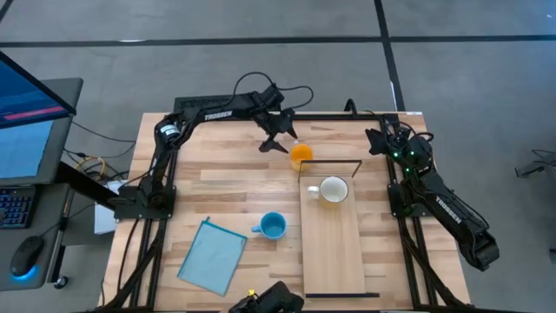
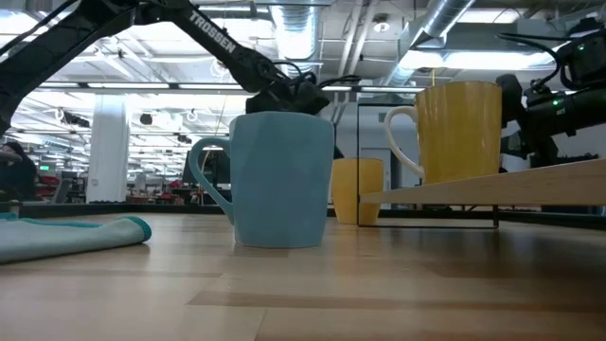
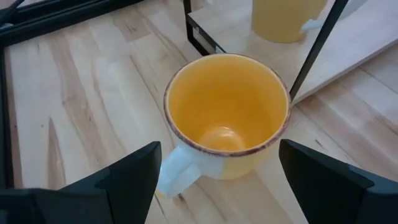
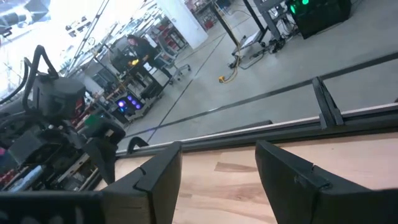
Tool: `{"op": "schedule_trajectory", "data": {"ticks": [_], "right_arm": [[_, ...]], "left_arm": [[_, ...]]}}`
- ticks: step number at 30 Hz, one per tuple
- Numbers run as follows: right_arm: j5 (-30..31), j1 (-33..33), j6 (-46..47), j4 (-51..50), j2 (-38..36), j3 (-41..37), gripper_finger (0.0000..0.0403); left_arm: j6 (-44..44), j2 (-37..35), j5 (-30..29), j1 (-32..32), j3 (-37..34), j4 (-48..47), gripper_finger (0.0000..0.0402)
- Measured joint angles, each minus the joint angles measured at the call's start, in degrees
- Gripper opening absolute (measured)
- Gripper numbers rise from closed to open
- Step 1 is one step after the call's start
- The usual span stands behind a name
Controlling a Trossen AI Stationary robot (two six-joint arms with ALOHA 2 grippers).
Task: Stack small to large cups/mugs on shelf
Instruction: Put the yellow cup on the shelf
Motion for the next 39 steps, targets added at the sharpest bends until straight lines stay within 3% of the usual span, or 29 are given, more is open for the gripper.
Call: {"op": "schedule_trajectory", "data": {"ticks": [16,39], "right_arm": [[0.00,0.02,0.00,-0.02,0.00,0.02,0.0226],[-0.01,0.00,-0.11,-0.07,-0.02,0.01,0.0226]], "left_arm": [[-7.13,1.79,1.38,-0.44,0.06,2.24,0.0318],[-7.51,3.06,1.50,-0.90,0.07,1.41,0.0318]]}}
